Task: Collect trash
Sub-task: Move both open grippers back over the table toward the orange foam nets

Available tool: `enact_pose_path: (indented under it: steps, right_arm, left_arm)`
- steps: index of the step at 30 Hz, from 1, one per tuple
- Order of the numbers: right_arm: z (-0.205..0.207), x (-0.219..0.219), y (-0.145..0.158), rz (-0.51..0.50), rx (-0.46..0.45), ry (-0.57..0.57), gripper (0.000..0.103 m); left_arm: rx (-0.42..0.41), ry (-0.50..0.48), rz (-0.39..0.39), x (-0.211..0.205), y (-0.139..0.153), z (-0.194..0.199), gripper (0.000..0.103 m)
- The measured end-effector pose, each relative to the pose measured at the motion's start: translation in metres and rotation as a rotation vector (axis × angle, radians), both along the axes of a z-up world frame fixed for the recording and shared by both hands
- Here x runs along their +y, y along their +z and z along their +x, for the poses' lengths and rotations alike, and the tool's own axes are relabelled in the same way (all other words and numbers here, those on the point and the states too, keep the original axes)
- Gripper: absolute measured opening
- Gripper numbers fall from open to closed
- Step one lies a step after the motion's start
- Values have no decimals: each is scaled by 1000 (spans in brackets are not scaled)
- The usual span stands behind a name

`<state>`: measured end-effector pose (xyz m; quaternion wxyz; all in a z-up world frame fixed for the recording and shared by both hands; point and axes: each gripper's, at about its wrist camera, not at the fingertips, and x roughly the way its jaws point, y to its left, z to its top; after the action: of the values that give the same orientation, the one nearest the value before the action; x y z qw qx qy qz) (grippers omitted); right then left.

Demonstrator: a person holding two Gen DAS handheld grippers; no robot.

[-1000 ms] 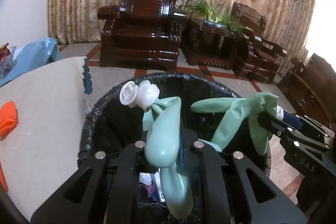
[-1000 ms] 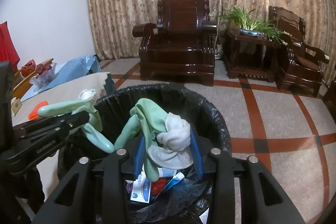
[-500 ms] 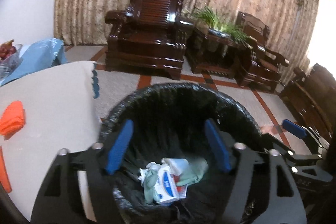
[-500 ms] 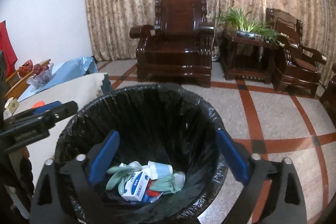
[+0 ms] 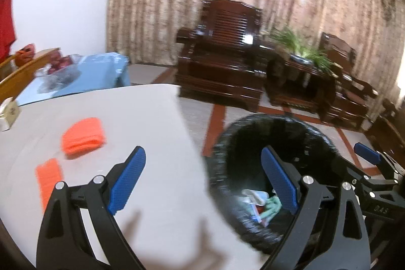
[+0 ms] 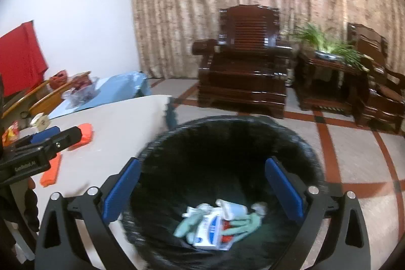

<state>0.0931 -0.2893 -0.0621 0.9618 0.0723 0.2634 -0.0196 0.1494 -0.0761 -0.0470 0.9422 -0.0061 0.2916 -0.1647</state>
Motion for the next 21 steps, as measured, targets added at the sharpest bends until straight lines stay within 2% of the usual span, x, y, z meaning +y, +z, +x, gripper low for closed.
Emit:
enact_pose_path:
  steps: [13,21]
  right_arm:
    - [39,117,4,-16,-31,236,97]
    - [65,178,-11,-17,-29,347,97]
  left_arm:
    - [-9,242,34,125,5,-2,90]
    - [60,366,60,188,-22,7,90]
